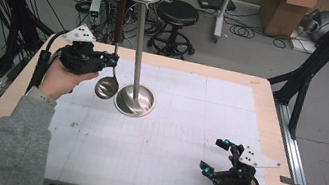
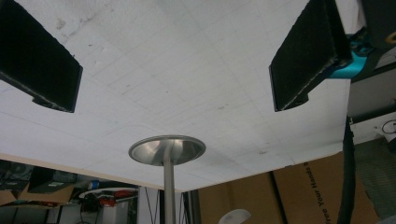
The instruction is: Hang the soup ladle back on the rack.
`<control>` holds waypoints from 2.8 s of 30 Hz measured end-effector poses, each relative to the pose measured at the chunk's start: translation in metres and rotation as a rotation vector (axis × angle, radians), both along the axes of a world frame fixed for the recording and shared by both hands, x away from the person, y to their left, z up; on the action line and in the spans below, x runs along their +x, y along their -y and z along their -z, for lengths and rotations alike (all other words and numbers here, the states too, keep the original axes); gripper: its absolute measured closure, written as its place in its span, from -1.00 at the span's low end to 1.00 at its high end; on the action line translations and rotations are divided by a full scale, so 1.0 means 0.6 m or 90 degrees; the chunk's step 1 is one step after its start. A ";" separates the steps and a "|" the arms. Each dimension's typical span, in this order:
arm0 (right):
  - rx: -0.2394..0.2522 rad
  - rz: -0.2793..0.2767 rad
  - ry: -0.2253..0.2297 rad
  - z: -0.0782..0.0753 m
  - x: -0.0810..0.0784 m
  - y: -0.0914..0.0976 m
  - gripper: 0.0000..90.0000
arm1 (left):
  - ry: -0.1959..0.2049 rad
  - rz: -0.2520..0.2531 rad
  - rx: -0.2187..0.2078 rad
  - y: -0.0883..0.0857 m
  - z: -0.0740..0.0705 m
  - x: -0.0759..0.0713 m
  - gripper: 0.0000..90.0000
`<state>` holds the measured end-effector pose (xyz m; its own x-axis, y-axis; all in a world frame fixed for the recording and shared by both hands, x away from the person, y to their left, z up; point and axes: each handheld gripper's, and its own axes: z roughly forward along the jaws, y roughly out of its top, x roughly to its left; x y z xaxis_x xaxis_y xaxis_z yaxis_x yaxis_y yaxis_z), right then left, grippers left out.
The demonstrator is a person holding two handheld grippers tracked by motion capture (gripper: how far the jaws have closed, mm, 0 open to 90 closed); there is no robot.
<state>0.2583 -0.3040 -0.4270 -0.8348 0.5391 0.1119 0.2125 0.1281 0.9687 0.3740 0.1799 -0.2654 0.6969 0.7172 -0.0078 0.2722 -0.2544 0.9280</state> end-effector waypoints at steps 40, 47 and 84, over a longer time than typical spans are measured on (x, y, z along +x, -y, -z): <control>0.000 0.004 0.002 0.000 -0.003 0.003 -0.97 | 0.042 -0.010 -0.030 -0.022 0.031 -0.026 -0.96; 0.001 0.006 0.003 0.000 -0.003 0.004 -0.97 | 0.051 -0.007 -0.040 -0.037 0.051 -0.040 -0.96; 0.009 0.007 0.013 -0.007 0.002 -0.002 -0.97 | 0.073 -0.033 -0.068 -0.099 0.191 -0.142 -0.96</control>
<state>0.2597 -0.3027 -0.4227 -0.8310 0.5468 0.1024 0.1941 0.1126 0.9745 0.2889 0.2393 -0.3802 0.6602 0.7510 -0.0087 0.1726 -0.1405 0.9749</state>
